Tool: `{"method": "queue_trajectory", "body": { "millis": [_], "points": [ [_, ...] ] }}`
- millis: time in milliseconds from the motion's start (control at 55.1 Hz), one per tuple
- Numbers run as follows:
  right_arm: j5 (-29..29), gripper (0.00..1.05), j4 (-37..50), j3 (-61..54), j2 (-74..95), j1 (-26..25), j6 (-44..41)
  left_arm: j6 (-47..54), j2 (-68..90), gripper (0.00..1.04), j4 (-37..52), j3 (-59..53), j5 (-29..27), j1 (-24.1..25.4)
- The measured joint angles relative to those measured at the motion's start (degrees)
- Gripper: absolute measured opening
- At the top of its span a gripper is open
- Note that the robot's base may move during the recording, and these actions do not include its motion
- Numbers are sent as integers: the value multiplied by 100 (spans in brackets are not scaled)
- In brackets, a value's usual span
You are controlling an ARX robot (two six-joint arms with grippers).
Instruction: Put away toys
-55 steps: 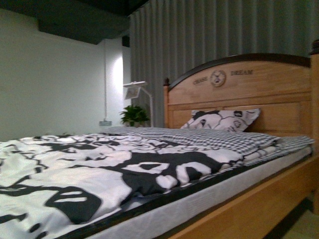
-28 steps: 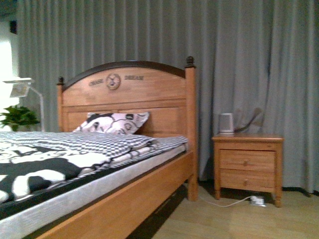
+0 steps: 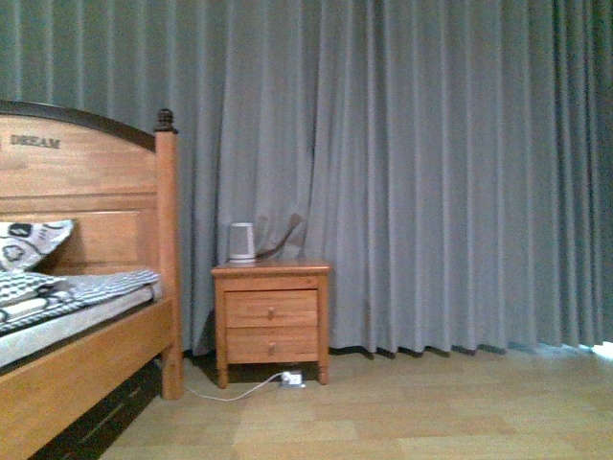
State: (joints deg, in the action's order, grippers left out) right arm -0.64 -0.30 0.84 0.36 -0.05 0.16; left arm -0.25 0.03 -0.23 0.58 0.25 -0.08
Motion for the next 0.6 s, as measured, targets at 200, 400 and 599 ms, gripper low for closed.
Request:
{"method": "queue_trajectory", "body": {
  "millis": [200,400,599],
  "points": [
    [109,7,0,0,0,7,2,0,0,98,0,0,-26,0],
    [63,7,0,0,0,7,0,0,0,98,0,0,-26,2],
    [66,7,0,0,0,7,0,0,0,98,0,0,-26,0]
  ]
}}
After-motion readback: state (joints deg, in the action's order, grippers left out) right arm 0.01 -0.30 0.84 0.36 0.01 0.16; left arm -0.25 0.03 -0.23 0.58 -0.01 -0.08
